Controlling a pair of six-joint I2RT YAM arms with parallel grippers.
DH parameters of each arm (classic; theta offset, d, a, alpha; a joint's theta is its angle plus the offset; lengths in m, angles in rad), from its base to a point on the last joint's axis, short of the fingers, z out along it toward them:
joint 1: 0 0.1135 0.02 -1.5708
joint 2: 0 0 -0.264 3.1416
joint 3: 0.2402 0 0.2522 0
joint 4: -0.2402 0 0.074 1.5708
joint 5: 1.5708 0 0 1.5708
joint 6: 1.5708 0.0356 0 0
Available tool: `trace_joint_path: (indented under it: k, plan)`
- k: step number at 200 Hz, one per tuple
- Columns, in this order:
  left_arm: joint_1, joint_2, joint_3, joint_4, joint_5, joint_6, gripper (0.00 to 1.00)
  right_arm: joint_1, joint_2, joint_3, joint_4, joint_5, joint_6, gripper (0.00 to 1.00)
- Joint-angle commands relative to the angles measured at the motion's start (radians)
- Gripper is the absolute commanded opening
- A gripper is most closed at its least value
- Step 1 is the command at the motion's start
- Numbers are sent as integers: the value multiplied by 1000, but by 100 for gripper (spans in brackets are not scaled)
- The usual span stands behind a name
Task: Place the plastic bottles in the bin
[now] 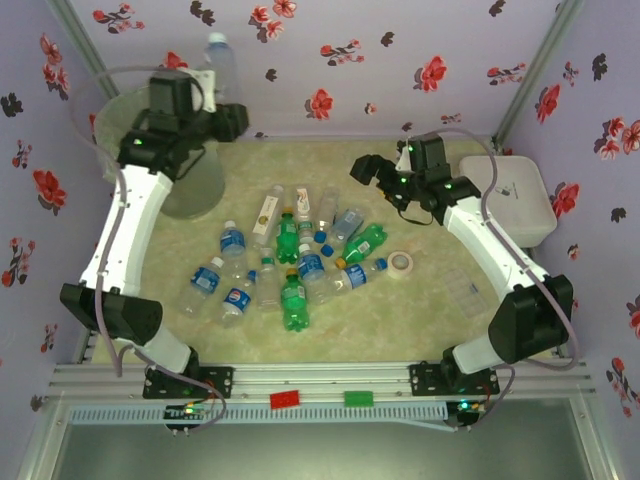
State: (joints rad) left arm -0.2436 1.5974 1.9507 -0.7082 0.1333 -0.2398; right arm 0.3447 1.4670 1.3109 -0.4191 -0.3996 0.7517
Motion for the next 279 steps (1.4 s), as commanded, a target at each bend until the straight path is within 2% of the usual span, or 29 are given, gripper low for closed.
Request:
trace_joint_path:
  k: [1,28,51,74,107,129,157,189,212,251,279]
  plan:
    - [86,19,104,-106,-72,92,45,4,1,-9,-3,43,-17,100]
    - [207,130,263,-217,-85,83,45,4,16,0,-24,62,-39,100]
    - [289,231,366,-322,-87,92,46,4,48,46,-73,31,-69,100]
    - [346,319,430,-403,-83,89,47,4,65,64,-95,37,-92,100]
    - [393,402,471,-455,-77,84,49,8,54,66,-109,111,-113,99]
    - [408,425,472,-457,-71,73,51,14,30,53,-110,145,-136,100]
    - [411,442,481,-461,-56,65,58,16,22,54,-132,160,-153,99]
    - [411,447,511,-467,-43,46,88,20,28,56,-135,156,-163,100]
    - [411,438,540,-480,-35,39,97,38,34,72,-153,190,-200,100]
    - [403,355,527,-480,-9,33,100,72,35,88,-159,256,-248,100]
    - [368,238,428,-472,-31,21,100,77,58,123,-196,302,-211,100]
